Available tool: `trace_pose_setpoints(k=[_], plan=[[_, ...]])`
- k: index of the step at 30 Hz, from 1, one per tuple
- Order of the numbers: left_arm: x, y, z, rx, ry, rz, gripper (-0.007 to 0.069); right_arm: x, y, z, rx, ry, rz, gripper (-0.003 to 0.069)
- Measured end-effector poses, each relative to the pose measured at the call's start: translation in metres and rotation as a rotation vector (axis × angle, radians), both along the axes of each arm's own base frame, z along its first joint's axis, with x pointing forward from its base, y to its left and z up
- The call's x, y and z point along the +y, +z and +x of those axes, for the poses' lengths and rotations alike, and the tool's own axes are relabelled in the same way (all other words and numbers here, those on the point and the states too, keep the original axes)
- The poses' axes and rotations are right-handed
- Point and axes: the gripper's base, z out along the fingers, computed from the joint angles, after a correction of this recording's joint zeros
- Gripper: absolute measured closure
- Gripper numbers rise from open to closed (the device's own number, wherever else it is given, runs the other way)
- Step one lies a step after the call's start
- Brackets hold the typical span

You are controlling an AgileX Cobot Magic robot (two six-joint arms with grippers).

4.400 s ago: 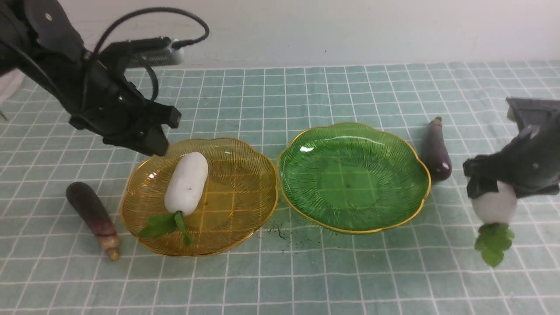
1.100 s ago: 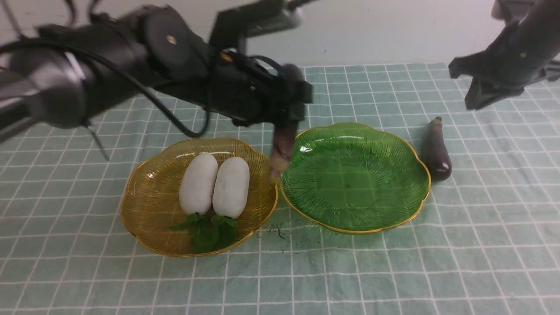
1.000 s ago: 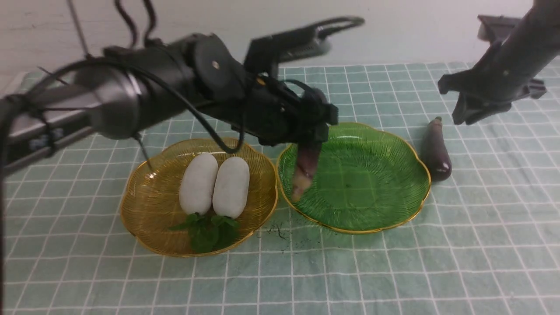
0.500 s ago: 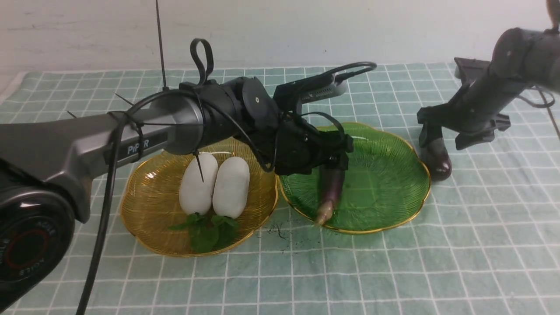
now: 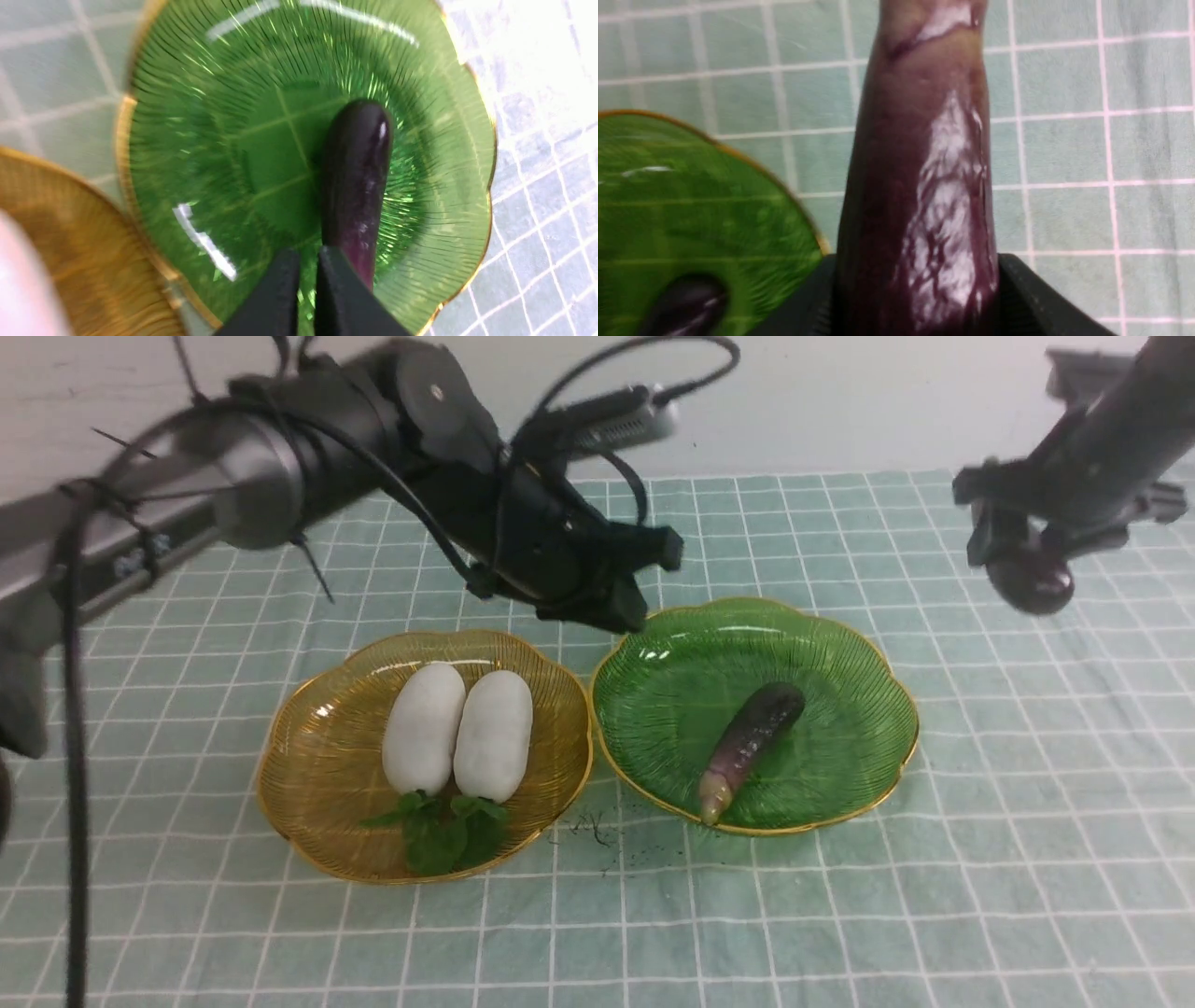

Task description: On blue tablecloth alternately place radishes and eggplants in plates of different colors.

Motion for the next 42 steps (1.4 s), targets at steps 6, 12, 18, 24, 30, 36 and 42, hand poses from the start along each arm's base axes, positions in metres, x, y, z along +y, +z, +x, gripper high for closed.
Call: trace_pose_setpoints(k=[6,12,18,24,30,36,42], plan=[[0.029,0.064,-0.031,-0.148,-0.014,0.096,0.0632,0.045,0.034,-0.023,-0.024,0.134,0.132,0.03],[0.054,0.103,-0.073,-0.226,-0.001,0.181,0.0632,0.078,-0.02,-0.011,0.118,0.192,0.134,0.03],[0.082,0.109,-0.139,-0.243,0.024,0.193,0.0632,0.086,-0.086,0.007,0.273,0.152,0.168,0.0279],[0.096,0.103,-0.176,-0.268,0.038,0.18,0.0632,0.087,-0.094,0.008,0.29,0.139,0.174,0.0158],[0.111,0.1,-0.21,-0.324,0.053,0.176,0.0632,0.086,-0.082,0.006,0.267,0.132,0.181,0.0041],[0.118,0.11,-0.227,-0.364,0.057,0.164,0.0632,0.08,0.023,-0.044,0.051,0.187,0.194,0.0128],[0.12,0.111,-0.233,-0.356,0.052,0.169,0.0632,0.057,0.135,-0.163,-0.245,0.245,0.141,0.0376]])
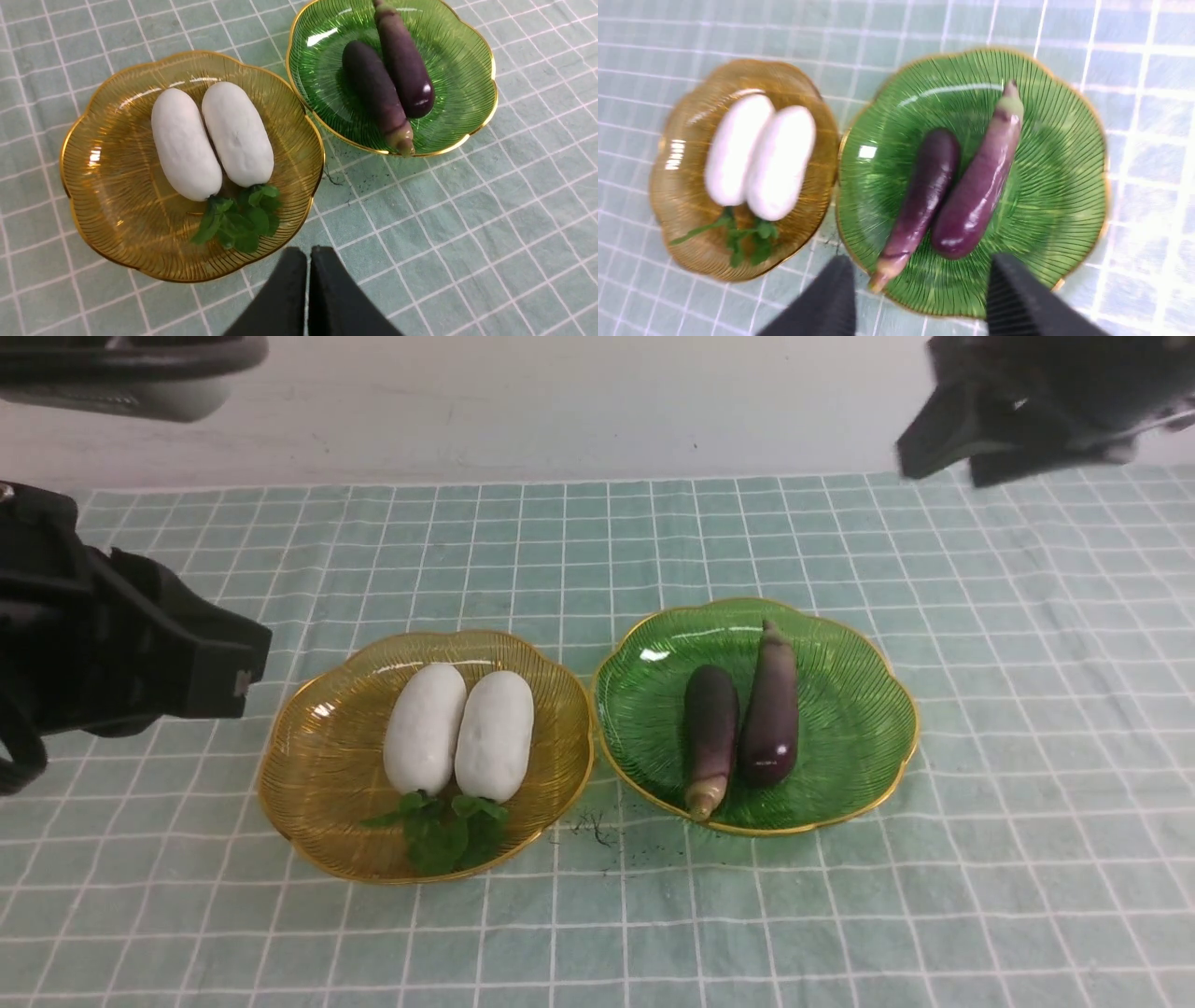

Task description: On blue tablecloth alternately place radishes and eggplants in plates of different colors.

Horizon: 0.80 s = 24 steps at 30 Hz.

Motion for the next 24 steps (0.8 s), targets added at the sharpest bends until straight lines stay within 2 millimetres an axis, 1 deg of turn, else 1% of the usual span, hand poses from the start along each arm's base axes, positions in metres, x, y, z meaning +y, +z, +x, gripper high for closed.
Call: trace_pose_setpoints(k=[1,2,3,5,6,7,8,9,10,12,13,15,17,18,22,24], plan=[[0.0,0.0,0.0,0.001,0.0,0.0,0.0632,-0.004,0.009,-0.018,-0.038,0.003,-0.013,0.0417],[0.0,0.0,0.0,0.002,-0.001,0.0,0.0632,-0.012,0.02,-0.051,-0.1,0.005,-0.033,0.05],[0.0,0.0,0.0,0.003,-0.001,-0.001,0.0632,-0.015,0.023,-0.065,-0.136,0.004,-0.042,0.053],[0.0,0.0,0.0,0.003,-0.001,-0.001,0.0632,-0.027,0.029,-0.109,-0.284,-0.023,-0.054,0.0616],[0.0,0.0,0.0,0.003,-0.001,-0.001,0.0632,-0.033,0.029,-0.13,-0.378,-0.047,-0.049,0.064],[0.0,0.0,0.0,0.002,-0.001,-0.001,0.0632,-0.04,0.024,-0.155,-0.484,-0.077,-0.043,0.0654],[0.0,0.0,0.0,0.002,-0.001,-0.001,0.0632,-0.045,0.025,-0.173,-0.591,-0.103,-0.029,0.0662],[0.0,0.0,0.0,0.001,-0.001,-0.002,0.0632,-0.048,0.015,-0.183,-0.641,-0.12,-0.024,0.0665],[0.0,0.0,0.0,-0.002,0.0,-0.004,0.0632,-0.052,0.011,-0.198,-0.758,-0.152,-0.001,0.0669],[0.0,0.001,0.0,-0.005,0.0,-0.007,0.0632,-0.063,-0.016,-0.239,-0.976,-0.21,0.052,0.0671],[-0.001,0.001,0.0,-0.005,-0.001,-0.009,0.0632,-0.067,-0.029,-0.254,-1.053,-0.232,0.084,0.0671],[-0.001,0.001,0.0,-0.005,-0.001,-0.012,0.0632,-0.071,-0.051,-0.272,-1.132,-0.257,0.132,0.0671],[-0.001,0.001,0.0,-0.005,-0.002,-0.018,0.0632,-0.073,-0.069,-0.279,-1.156,-0.269,0.154,0.0671],[-0.002,0.001,0.0,-0.005,-0.003,-0.022,0.0632,-0.073,-0.08,-0.279,-1.157,-0.271,0.148,0.0671],[-0.002,0.003,0.001,-0.026,-0.007,-0.028,0.0632,-0.074,-0.107,-0.274,-1.15,-0.273,0.102,0.0671],[0.0,0.003,-0.002,-0.048,-0.013,-0.018,0.0632,-0.074,-0.112,-0.272,-1.145,-0.273,0.087,0.0671]])
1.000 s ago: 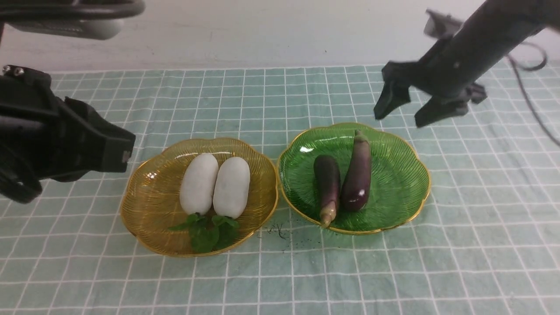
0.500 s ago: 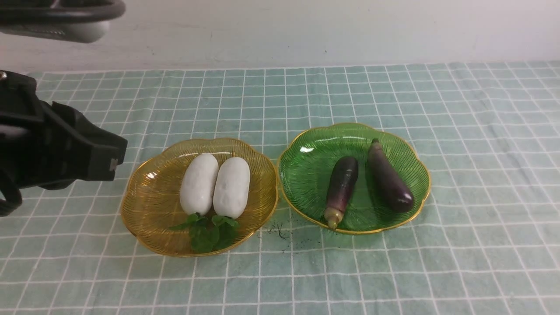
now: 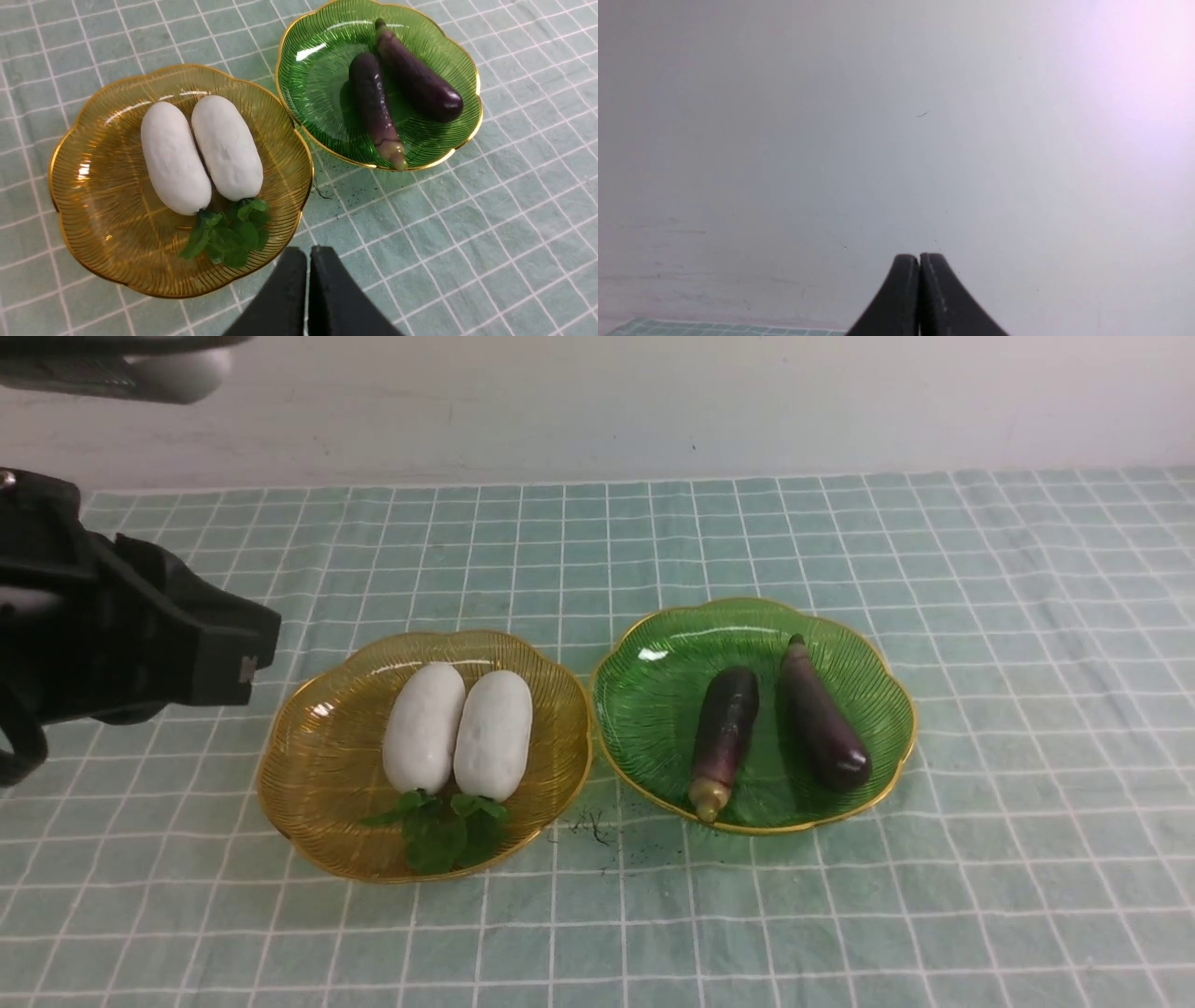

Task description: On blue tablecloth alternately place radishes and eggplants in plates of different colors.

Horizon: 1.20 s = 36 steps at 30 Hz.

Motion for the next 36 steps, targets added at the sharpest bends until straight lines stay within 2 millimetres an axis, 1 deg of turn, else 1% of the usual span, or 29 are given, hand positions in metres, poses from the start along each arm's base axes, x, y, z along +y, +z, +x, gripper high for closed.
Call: trace_pose_setpoints(k=[4,6,7,12,13,17,21,24,29,31,35,36], plan=[[0.012,0.001,-0.021,-0.086,0.028,-0.005,0.0632,0.0,-0.002,0.001,0.007,-0.002,-0.005,0.0671],[0.024,-0.002,-0.049,-0.162,0.046,-0.039,0.0632,0.0,-0.002,0.001,0.007,-0.002,-0.005,0.0671],[0.028,-0.003,-0.059,-0.195,0.049,-0.051,0.0632,0.0,-0.002,0.001,0.008,-0.002,-0.005,0.0671],[0.048,-0.026,-0.107,-0.369,0.078,-0.12,0.0632,0.0,-0.002,0.001,0.007,-0.002,-0.005,0.0671],[0.049,-0.028,-0.109,-0.384,0.08,-0.125,0.0632,0.0,-0.002,0.001,0.007,-0.002,-0.005,0.0671],[0.059,-0.05,-0.134,-0.454,0.083,-0.154,0.0632,0.0,-0.002,0.001,0.007,-0.002,-0.005,0.0671],[0.063,-0.061,-0.144,-0.479,0.083,-0.164,0.0632,0.0,-0.002,0.001,0.008,-0.002,-0.005,0.0671],[0.064,-0.068,-0.148,-0.481,0.082,-0.165,0.0632,0.0,-0.002,0.001,0.009,-0.001,-0.005,0.0671],[0.065,-0.071,-0.146,-0.482,0.086,-0.143,0.0632,0.0,-0.002,0.001,0.009,-0.002,-0.006,0.0671],[0.065,-0.077,-0.142,-0.505,0.099,-0.121,0.0632,0.0,-0.002,0.001,0.008,-0.003,-0.008,0.0671],[0.065,-0.096,-0.133,-0.545,0.16,-0.085,0.0632,0.0,-0.002,0.001,0.008,-0.003,-0.008,0.0671],[0.065,-0.106,-0.13,-0.547,0.183,-0.074,0.0632,0.0,-0.002,0.001,0.009,-0.003,-0.009,0.0671]])
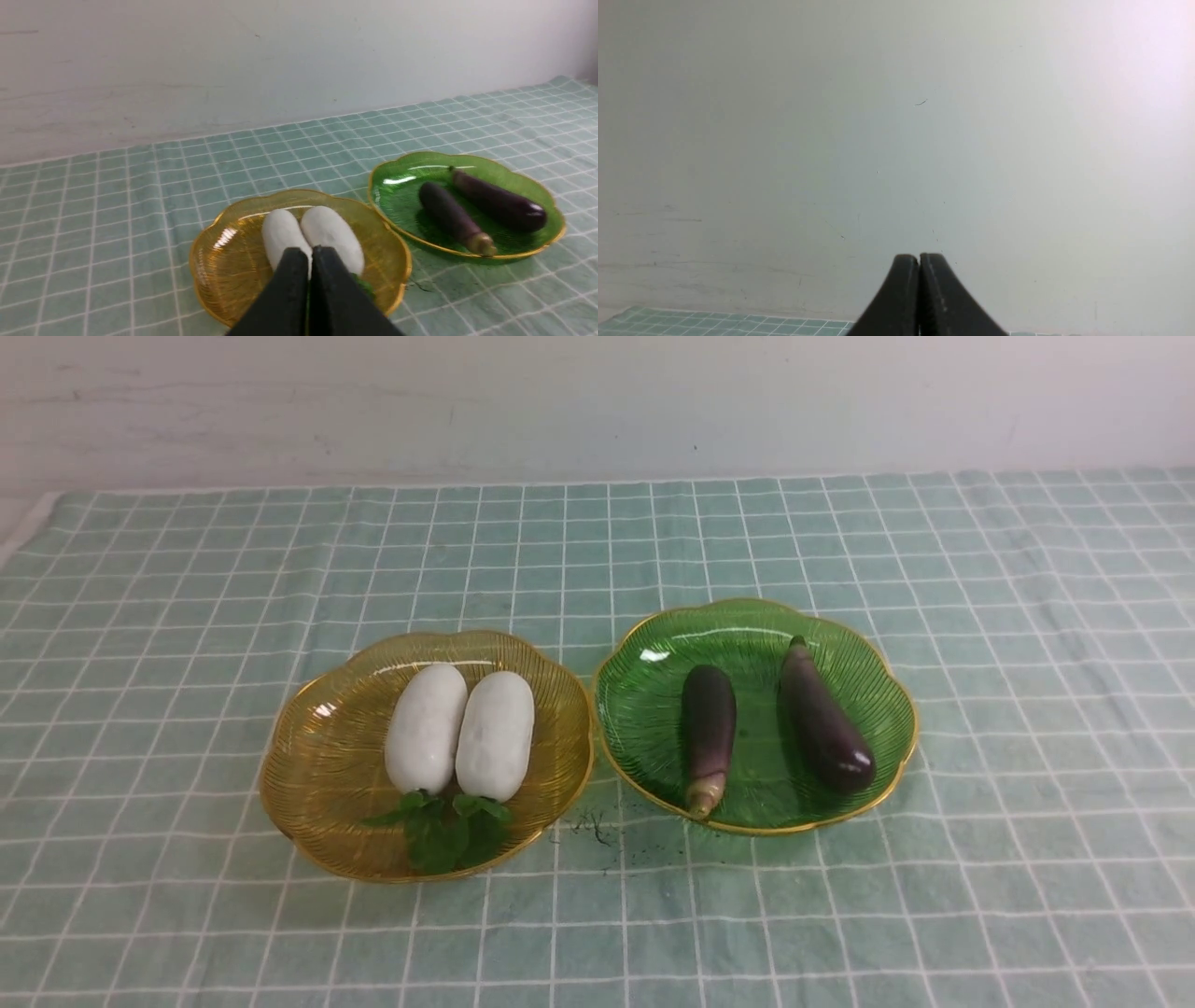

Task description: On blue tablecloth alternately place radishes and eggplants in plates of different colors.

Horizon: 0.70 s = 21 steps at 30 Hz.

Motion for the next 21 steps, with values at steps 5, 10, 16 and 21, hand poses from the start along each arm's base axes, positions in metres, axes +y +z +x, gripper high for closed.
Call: trace_pose_setpoints(k=[5,10,16,21], plan=[[0.003,-0.054,0.011,0.007,0.142,0.004,0.0632,0.0,0.0,0.0,0.0,0.0,0.0,0.0671],[0.005,-0.112,0.02,0.111,0.206,0.032,0.0632,0.0,0.0,0.0,0.001,0.0,0.0,0.0671],[0.006,-0.133,0.021,0.174,0.207,0.059,0.0632,0.0,-0.001,0.0,0.007,0.0,-0.002,0.0671],[0.006,-0.133,0.021,0.174,0.207,0.06,0.0632,0.0,-0.003,0.001,0.03,0.002,-0.007,0.0671]])
